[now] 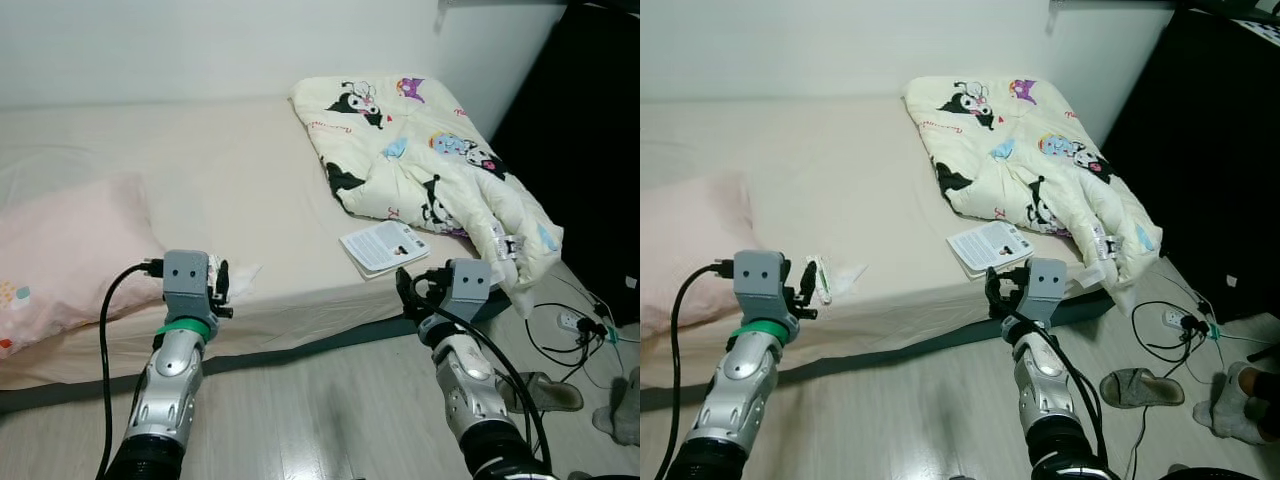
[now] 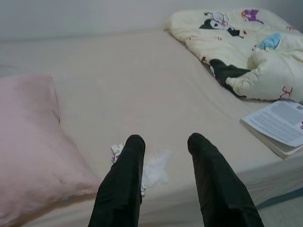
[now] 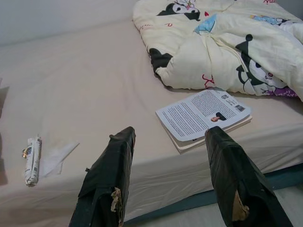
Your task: Clean up the room
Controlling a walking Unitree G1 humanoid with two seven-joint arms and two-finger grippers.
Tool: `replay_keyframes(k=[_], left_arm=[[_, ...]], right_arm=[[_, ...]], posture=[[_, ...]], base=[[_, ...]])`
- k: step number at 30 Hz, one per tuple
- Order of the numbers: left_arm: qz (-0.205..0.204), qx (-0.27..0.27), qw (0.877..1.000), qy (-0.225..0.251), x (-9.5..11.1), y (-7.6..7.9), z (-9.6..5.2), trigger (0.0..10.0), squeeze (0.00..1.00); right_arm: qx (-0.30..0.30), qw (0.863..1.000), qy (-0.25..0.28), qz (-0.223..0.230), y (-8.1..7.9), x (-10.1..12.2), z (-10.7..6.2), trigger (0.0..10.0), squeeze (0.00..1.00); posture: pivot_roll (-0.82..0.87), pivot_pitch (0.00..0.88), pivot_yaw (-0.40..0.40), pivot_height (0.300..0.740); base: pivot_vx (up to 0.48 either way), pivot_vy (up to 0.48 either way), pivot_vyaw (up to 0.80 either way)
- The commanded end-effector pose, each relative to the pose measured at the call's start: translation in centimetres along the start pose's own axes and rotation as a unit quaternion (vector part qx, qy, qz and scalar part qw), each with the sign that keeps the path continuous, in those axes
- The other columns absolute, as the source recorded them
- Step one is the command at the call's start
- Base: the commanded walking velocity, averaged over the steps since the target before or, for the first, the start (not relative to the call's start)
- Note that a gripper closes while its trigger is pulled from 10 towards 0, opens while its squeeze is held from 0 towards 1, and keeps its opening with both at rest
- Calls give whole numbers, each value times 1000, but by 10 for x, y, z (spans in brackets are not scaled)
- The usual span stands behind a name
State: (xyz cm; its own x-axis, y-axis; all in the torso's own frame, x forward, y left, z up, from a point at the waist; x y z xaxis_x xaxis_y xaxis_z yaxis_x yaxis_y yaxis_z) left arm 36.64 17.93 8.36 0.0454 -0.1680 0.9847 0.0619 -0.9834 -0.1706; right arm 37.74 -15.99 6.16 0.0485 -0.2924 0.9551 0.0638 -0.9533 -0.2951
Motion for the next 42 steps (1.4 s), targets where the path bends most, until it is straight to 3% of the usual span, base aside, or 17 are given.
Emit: replay_keyframes(k=[1,17,28,34,42], left_arm=[[-2,-3,1000,-11,-5,2,1,10000,0],[-5,4,1000,-10,-1,0,5,10000,0],[-6,8,1000,-9,-2,-3,4,10000,0],[-6,8,1000,-8,-1,-3,4,10000,0],[-4,8,1000,-12,-3,-5,4,10000,0]], right_arm=[[-5,1000,-8,3,3,-4,-2,10000,0],[2,1000,-18,-21,-3,-6,2,10000,0],[6,999,-17,-38,-4,-4,3,10000,0],[6,999,-16,-37,-4,-4,4,10000,0],[20,999,-17,-19,-10,-6,4,10000,0]], posture=[[-42,16,-27,740],[-34,10,-32,740],[-28,6,-32,740],[-28,6,-31,740],[-26,6,-25,740]], base=[[0,0,0],[0,148,0],[0,480,333],[0,480,783],[0,480,0]])
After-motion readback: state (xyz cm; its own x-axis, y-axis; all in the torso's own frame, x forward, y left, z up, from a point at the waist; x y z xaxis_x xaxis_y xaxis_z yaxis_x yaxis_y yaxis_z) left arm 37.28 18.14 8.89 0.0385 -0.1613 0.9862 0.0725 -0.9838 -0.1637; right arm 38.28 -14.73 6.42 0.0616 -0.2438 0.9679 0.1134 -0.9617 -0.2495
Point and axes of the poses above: a point about 5 cm out from each wrist's last joint towards the gripper, its own z axis pointing out of the wrist towards the gripper, its own x axis along the axis of the wrist's last joint, y = z × x, the point moved 6 cm from there along z, pointing out of the wrist towards the gripper, and after that the axes turned 6 degrees about z, right-handed, at the moved point
